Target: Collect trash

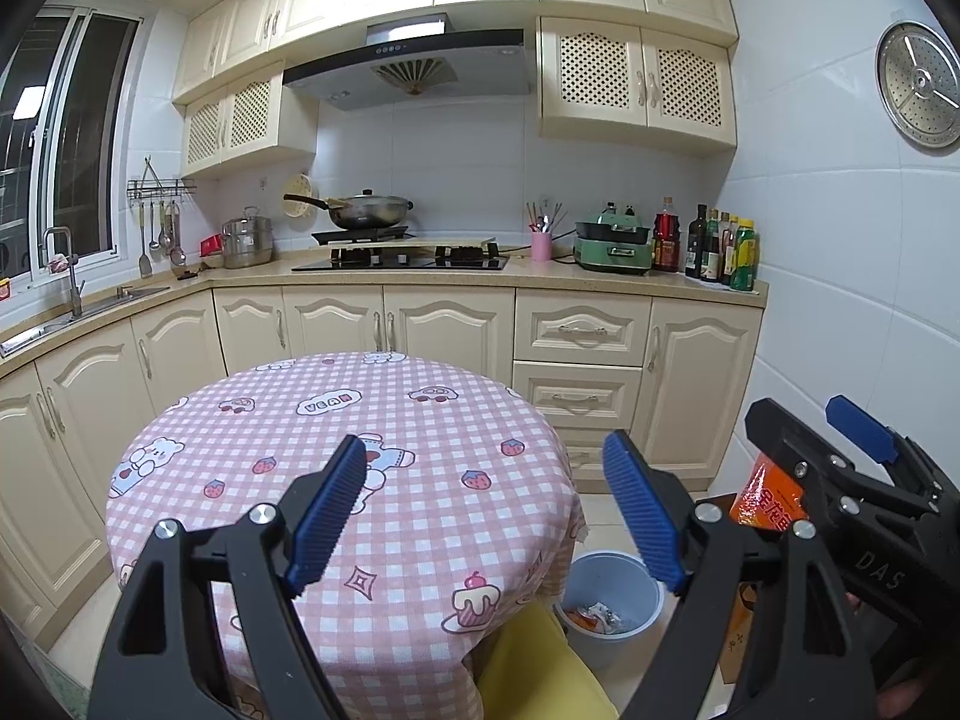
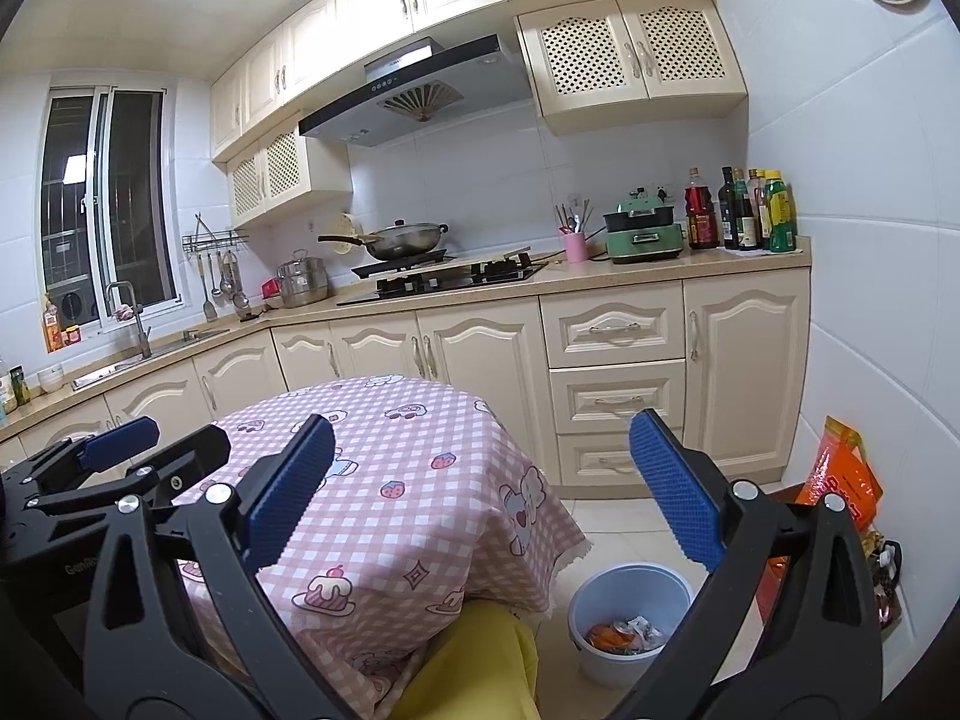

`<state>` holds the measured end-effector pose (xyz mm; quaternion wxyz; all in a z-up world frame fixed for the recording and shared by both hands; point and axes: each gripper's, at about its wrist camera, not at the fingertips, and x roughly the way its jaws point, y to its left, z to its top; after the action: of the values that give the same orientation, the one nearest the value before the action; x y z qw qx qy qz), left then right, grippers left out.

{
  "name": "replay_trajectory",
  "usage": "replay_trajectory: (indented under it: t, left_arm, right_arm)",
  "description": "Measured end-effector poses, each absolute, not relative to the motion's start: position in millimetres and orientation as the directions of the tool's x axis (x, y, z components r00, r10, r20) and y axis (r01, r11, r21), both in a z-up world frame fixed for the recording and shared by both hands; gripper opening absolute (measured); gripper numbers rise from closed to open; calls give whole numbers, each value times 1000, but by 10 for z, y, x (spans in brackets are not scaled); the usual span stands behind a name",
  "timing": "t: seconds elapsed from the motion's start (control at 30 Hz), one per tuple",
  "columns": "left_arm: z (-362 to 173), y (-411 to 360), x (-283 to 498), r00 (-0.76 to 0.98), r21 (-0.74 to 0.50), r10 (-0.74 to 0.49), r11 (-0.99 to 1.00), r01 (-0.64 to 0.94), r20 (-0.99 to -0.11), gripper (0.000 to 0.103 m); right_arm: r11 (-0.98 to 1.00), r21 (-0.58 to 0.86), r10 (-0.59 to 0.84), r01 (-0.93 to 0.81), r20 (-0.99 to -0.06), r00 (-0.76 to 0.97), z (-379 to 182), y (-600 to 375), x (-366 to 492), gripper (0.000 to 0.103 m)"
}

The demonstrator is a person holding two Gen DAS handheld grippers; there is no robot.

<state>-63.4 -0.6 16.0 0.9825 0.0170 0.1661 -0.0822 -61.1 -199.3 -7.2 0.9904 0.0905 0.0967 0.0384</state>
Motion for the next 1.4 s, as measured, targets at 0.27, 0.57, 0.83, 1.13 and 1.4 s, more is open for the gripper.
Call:
replay_trajectory:
  t: [0.27,0.57,0.83,1.13,1.4]
  left_arm:
    - [139,4,-605,928,6,-162,985,175,-335,79]
    - [119,24,-599,928,8,-158,985,171,-338,79]
    - [115,43,-605,927,8,-158,985,170,-339,79]
    - [112,37,-596,925,5,-157,986,168,-345,79]
    - [108,39,-588,925,3,-157,986,168,-347,79]
  right_arm:
    - [982,183,90,-55,-187,978,-63,-2002,-622,97]
    - [981,183,98,-63,-193,976,-66,-1977,-595,97]
    - [981,183,101,-65,-195,976,-70,-1953,-597,97]
    - [980,185,108,-70,-202,973,-88,-1972,-588,97]
    - [980,187,113,-74,-207,972,-87,-1982,-568,97]
